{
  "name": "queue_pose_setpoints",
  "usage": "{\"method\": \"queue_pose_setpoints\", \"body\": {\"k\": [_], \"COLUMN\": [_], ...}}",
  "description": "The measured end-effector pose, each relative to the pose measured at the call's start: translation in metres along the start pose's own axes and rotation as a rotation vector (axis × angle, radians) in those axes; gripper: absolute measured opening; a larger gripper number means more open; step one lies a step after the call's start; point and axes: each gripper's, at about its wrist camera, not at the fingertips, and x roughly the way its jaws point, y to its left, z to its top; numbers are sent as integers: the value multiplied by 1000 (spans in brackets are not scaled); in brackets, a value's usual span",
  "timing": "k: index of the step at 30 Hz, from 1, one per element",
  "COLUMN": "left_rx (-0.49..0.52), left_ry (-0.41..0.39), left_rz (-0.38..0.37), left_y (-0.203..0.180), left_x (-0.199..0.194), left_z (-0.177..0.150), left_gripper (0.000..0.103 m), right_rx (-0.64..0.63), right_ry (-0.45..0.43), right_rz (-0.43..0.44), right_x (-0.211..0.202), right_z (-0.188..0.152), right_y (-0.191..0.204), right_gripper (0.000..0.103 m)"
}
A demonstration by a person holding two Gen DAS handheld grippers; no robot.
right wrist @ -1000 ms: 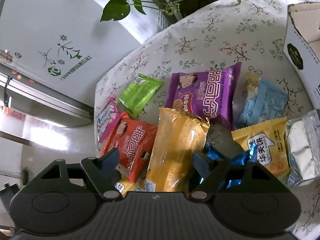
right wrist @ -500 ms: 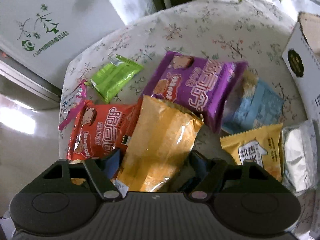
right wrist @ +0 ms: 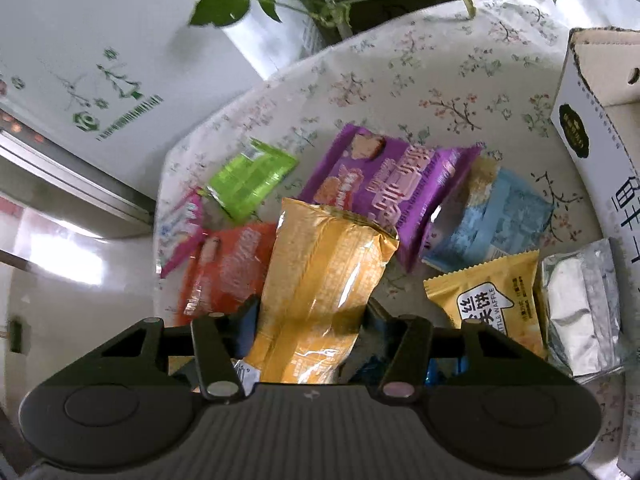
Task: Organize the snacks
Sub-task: 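Lift the yellow waffle packet with the left tool while the right tool lifts the long yellow bag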
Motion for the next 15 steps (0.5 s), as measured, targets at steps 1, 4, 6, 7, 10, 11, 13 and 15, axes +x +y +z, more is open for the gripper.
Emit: {"method": "queue_pose_setpoints", "body": {"k": [1,4,6,7,10,11,13,15], "left_rx": [4,-6,-35,-44,-36,-26,-2,31], "left_ry": [10,42,61,62,62,64,63,63], "left_rz": [-1,23,6,5,23,31,48,76], "left_y": [-1,1,4,4,-1,-4,-10,-18], "left_x": [1,10,12,11,8,7,6,7], "left_z": [-1,-6,-9,-10,-13,-14,-16,-19], "left_gripper": [28,33,47,60,74,74,78,83], "right_rx": [-6,-13,-3,-1,-10,-10,-10,-9], "right_ry": [-5,-13,-9,-9,-19,-20,-24,-28], "right_rz": [11,13,11,11,22,27,34,33], "right_x": [-4,-7,-6,-7,-13,-15,-18,-20], "right_z": [0,0,1,2,2,2,3,4], "right_y": [0,0,1,1,0,0,-2,-3], "right_gripper": [61,61,61,61,61,61,61,61]}}
